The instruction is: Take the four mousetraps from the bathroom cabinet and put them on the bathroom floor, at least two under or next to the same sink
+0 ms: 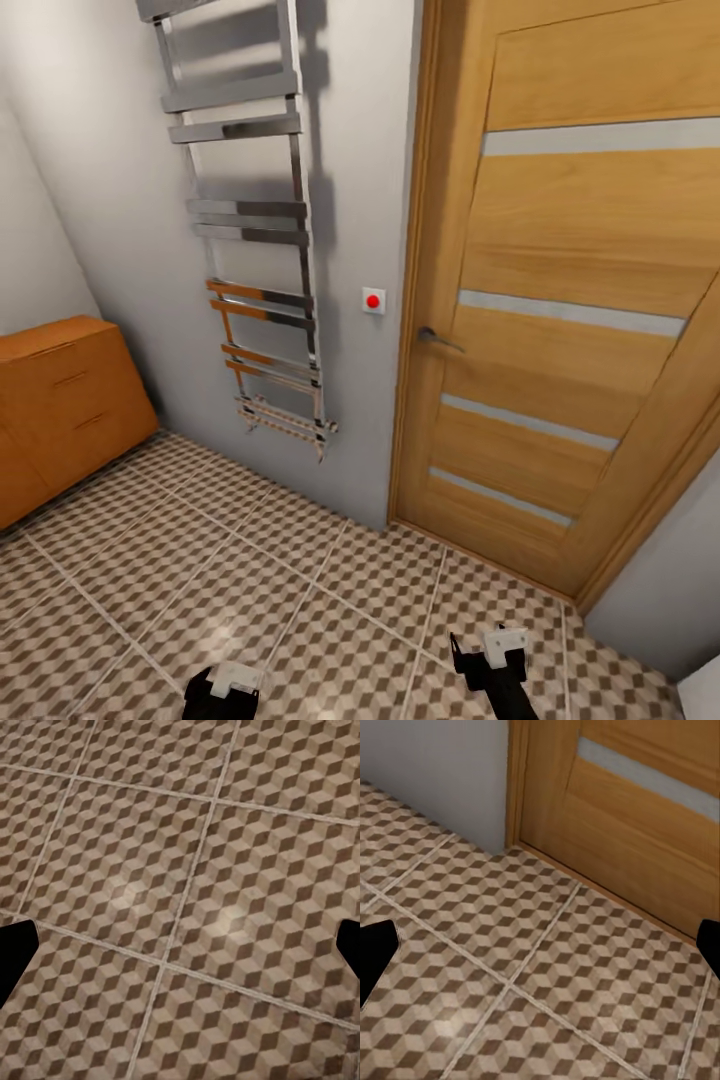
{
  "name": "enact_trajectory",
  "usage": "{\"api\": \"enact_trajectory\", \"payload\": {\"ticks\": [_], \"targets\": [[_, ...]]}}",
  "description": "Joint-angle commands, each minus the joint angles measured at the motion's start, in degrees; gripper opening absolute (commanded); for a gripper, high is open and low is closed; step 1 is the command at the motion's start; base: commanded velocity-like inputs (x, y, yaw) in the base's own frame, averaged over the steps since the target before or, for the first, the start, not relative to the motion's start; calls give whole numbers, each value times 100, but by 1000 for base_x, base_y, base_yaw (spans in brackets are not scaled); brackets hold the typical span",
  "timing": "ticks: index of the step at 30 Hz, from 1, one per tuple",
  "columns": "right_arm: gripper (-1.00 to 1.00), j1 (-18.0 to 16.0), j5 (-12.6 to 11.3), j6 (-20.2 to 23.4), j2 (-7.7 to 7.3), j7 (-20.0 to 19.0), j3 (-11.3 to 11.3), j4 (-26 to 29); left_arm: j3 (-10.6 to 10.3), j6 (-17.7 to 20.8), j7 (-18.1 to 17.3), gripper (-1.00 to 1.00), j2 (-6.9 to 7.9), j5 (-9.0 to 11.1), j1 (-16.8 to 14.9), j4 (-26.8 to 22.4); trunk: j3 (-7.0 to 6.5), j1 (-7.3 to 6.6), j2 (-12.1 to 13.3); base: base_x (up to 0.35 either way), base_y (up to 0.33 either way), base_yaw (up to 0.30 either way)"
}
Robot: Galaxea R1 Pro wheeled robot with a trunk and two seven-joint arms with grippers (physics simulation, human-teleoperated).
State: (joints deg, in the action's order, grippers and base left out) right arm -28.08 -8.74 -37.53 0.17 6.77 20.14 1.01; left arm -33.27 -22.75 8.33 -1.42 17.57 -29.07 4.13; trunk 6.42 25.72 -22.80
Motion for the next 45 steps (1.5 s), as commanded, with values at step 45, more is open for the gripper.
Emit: {"api": "enact_trajectory", "payload": {"ticks": [45], "targets": [[100,-4,-49,-9,1,17,52,-4,-48,-37,10,100,-8,29,-11,26,12,6,-12,317,69,285]]}}
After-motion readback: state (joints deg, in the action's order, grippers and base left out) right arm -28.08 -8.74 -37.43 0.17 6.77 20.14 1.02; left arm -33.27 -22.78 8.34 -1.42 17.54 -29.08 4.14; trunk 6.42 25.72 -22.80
